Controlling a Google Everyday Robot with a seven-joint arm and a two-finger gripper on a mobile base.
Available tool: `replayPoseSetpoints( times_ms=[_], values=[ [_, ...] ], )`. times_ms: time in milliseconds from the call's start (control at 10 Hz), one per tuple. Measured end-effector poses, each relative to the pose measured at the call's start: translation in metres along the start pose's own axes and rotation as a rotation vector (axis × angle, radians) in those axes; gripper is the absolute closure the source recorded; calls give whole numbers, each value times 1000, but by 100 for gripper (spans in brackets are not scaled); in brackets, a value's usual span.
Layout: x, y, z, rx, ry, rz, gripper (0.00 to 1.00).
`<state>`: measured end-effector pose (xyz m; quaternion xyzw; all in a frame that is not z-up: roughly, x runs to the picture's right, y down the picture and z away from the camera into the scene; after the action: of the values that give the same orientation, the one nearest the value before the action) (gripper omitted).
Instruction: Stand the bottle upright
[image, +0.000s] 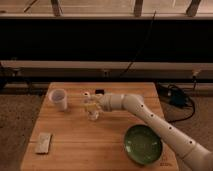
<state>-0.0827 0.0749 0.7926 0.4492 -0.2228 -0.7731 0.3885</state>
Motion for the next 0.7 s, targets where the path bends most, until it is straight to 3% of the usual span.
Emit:
replayPoseSetpoints(
  times_ms=[300, 400, 700],
  values=[
    [5, -8, 3, 34, 26, -31, 78],
    [4, -9, 0, 39, 33, -43, 62],
    [-1, -7, -1, 43, 17, -41, 36]
  ],
)
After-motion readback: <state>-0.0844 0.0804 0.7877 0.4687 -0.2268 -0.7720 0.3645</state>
